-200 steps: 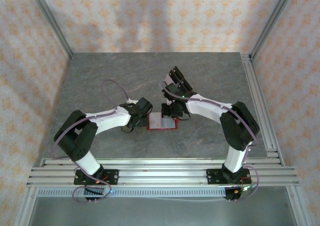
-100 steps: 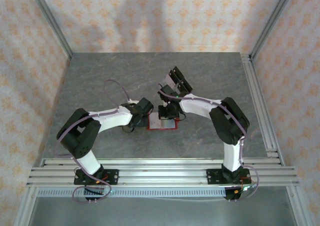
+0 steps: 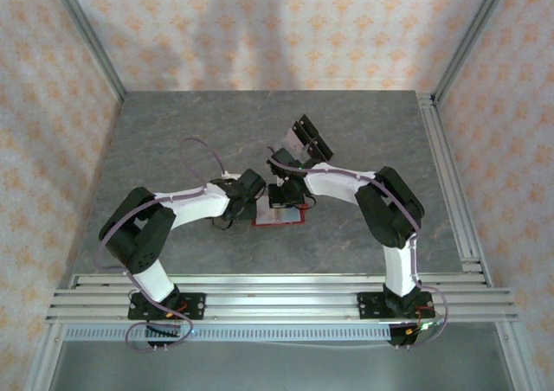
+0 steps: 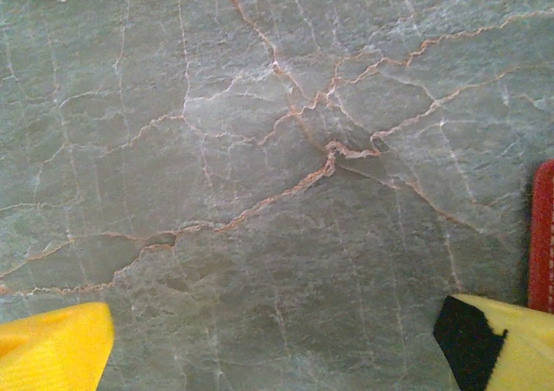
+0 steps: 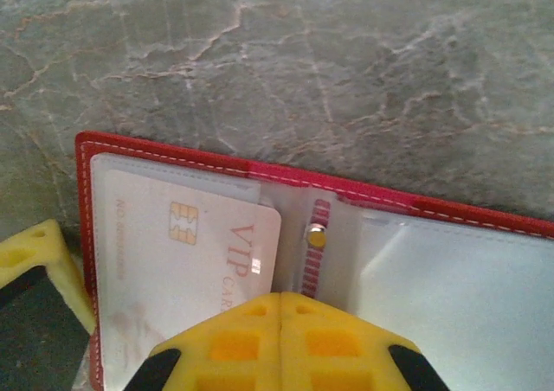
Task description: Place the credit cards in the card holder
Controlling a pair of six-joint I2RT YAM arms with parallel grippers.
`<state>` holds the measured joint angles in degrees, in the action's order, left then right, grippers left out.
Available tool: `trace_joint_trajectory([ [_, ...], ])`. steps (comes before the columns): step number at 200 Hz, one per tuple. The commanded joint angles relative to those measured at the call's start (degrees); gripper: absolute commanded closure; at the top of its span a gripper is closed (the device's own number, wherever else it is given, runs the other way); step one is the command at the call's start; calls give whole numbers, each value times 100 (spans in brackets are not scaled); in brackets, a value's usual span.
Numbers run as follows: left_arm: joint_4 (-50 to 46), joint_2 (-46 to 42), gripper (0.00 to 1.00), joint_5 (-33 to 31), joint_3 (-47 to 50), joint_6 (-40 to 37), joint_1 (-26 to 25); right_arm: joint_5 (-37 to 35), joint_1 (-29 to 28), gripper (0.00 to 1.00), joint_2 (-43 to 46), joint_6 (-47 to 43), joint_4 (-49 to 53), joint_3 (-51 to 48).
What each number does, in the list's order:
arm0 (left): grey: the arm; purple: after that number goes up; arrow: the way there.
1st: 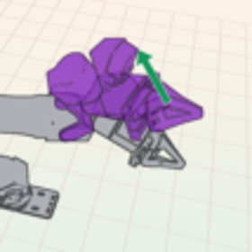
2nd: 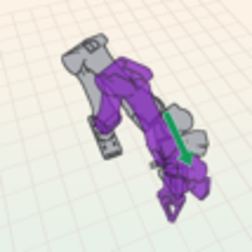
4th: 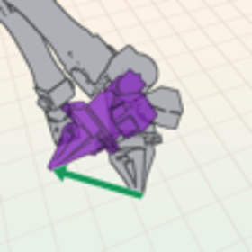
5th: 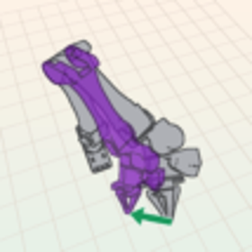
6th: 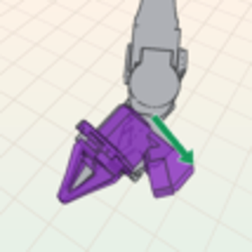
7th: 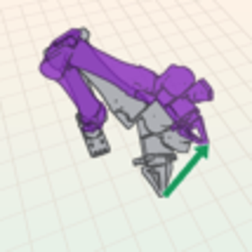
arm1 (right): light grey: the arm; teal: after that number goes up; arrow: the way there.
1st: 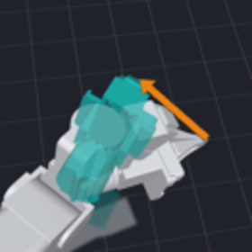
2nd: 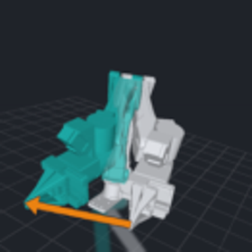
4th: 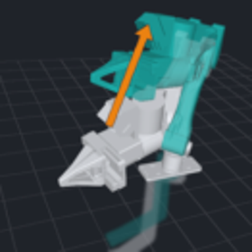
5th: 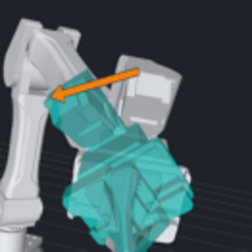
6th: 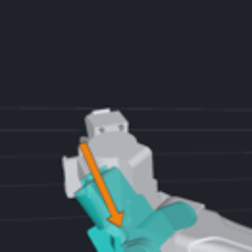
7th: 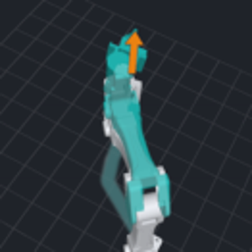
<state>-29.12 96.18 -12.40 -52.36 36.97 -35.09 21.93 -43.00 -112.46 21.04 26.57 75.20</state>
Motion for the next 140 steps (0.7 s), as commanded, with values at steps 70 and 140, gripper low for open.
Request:
trace_joint_trajectory([
  [70, 179, 170, 0, 0, 33, -111, 29, 355, -158, 100, -131, 294, -197, 294],
  [140, -195, -574, 0, -44, 34, -96, 37, -144, 70, 87, 696, 72, 170, 20],
])
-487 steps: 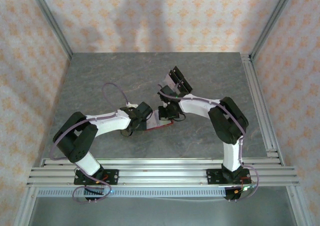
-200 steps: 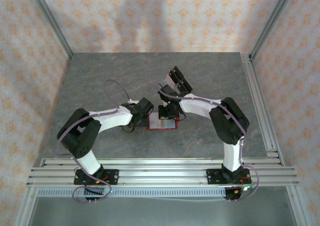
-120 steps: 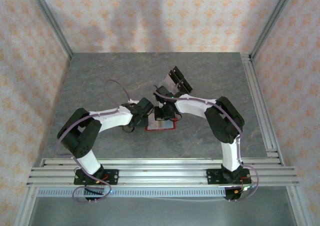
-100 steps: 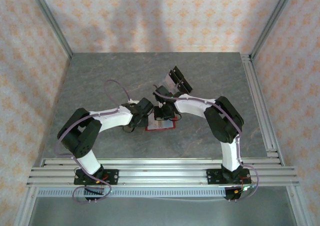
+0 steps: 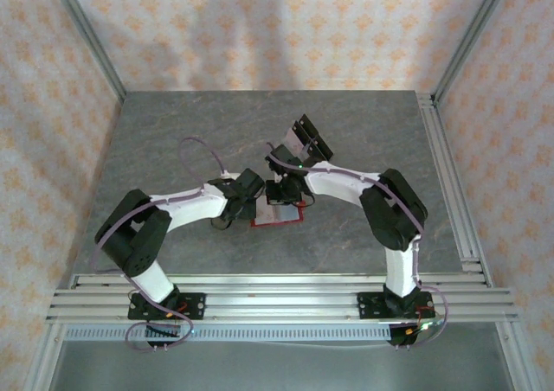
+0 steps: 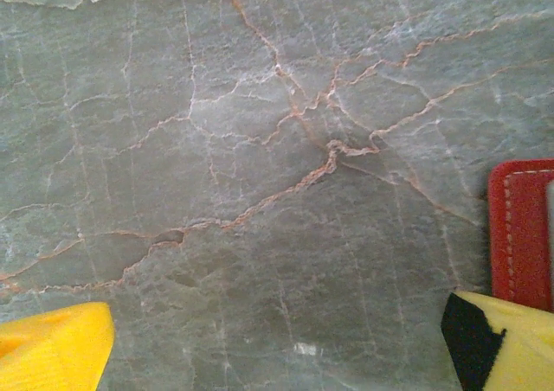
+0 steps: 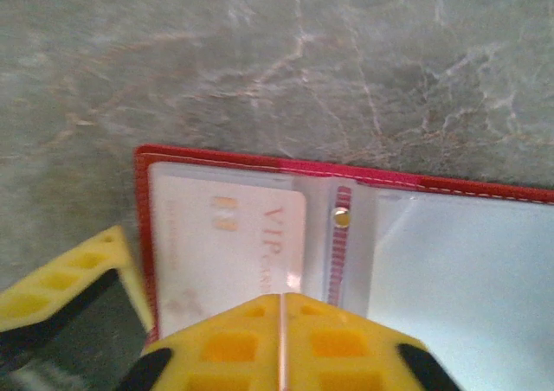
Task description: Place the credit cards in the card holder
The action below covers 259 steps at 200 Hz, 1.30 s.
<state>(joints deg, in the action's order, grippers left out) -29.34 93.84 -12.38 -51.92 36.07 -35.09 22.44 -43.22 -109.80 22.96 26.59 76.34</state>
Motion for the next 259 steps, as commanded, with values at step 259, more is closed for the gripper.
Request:
trace_joint_trajectory([
  [259, 204, 588, 0, 96, -205, 58, -263, -776, 372, 60, 587, -562, 312, -567],
])
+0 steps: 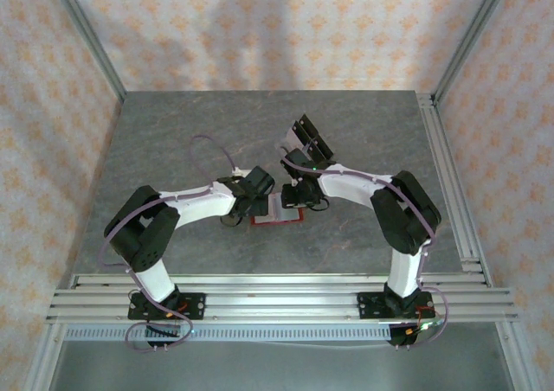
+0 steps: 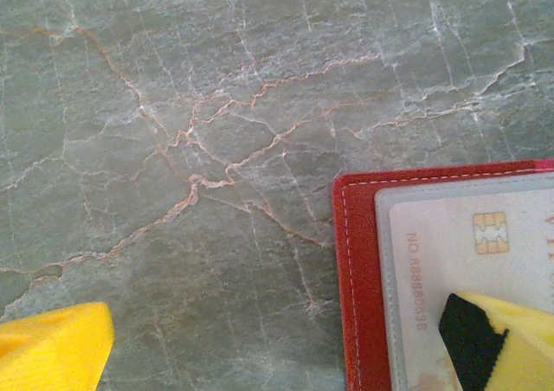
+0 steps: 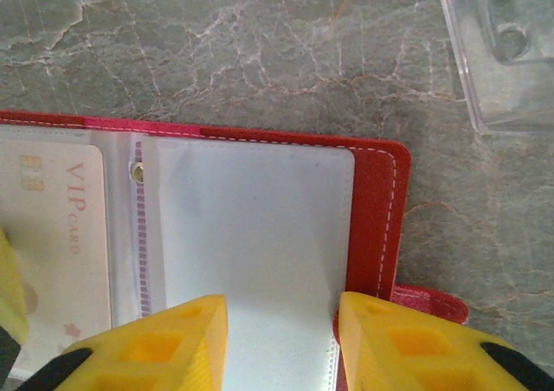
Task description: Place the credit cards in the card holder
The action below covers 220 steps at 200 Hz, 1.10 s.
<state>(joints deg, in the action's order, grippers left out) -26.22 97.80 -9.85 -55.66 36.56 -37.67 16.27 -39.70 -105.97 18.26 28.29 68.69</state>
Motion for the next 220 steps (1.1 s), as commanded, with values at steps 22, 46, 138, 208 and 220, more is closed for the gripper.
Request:
trace_joint_trajectory([
  [22, -105, 191, 0, -157, 166, 2, -9, -134, 15, 59, 119, -127, 165, 336],
  [46, -104, 189, 0, -157, 168, 4, -6, -120, 15, 59, -22, -162, 185, 453],
  [138, -116, 178, 0, -182, 165, -26, -3, -37, 11, 58, -589, -272, 235, 616],
  [208, -44, 219, 0, -158, 160, -78, -4, 990, -70, 58, -447, 409, -499, 130],
  [220, -50, 200, 0, -158, 152, -86, -3, 1025, -81, 58, -442, 485, -567, 104],
])
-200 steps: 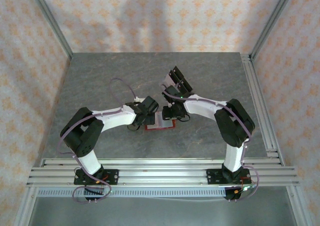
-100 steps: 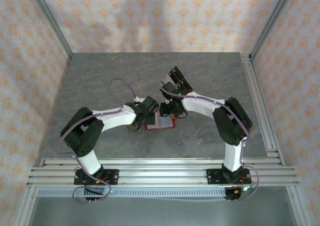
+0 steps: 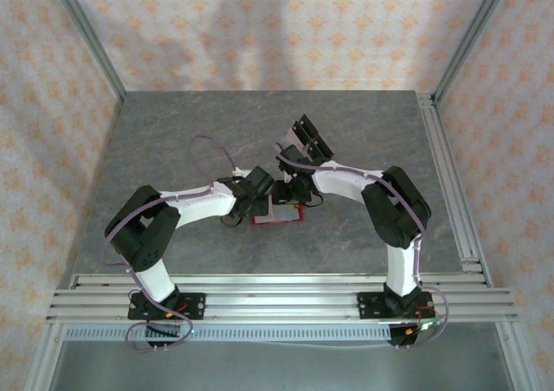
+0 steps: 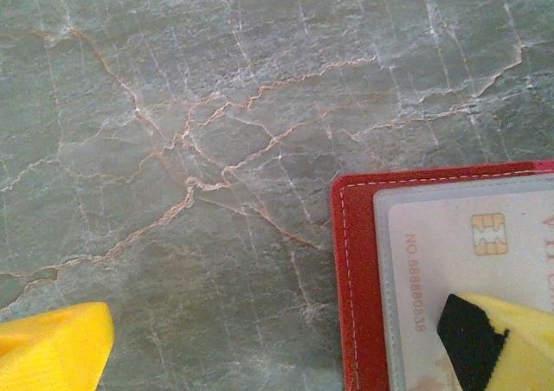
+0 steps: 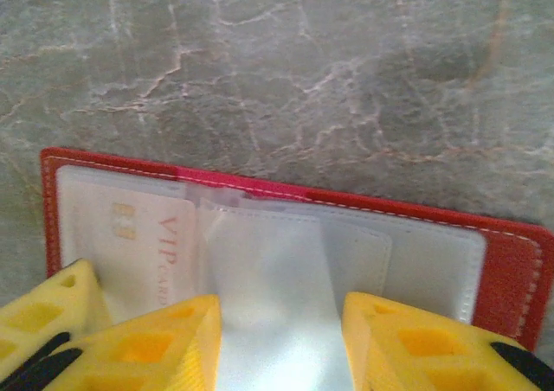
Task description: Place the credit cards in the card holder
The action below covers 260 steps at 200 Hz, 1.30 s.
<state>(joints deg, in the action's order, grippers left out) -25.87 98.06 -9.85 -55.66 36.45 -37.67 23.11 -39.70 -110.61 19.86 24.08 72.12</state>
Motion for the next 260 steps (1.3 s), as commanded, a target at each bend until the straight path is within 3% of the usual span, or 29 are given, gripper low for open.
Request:
trace_joint_trajectory([
  [1, -85, 176, 0, -158, 152, -75, -3, 337, -86, 58, 22, 330, -147, -236],
  [53, -191, -393, 0, -210, 225, -120, 1, 283, -90, 58, -12, 422, -206, -279],
  [104, 31, -1171, 0, 238, 442, -85, -87, 300, -90, 58, -11, 509, -314, -373],
  [175, 429, -1061, 0, 310, 389, 146, -786, 331, -91, 58, -13, 541, -367, -417],
  [260, 784, -1538, 0, 168, 921, 501, -998, 353, -90, 58, -3, 533, -403, -453],
])
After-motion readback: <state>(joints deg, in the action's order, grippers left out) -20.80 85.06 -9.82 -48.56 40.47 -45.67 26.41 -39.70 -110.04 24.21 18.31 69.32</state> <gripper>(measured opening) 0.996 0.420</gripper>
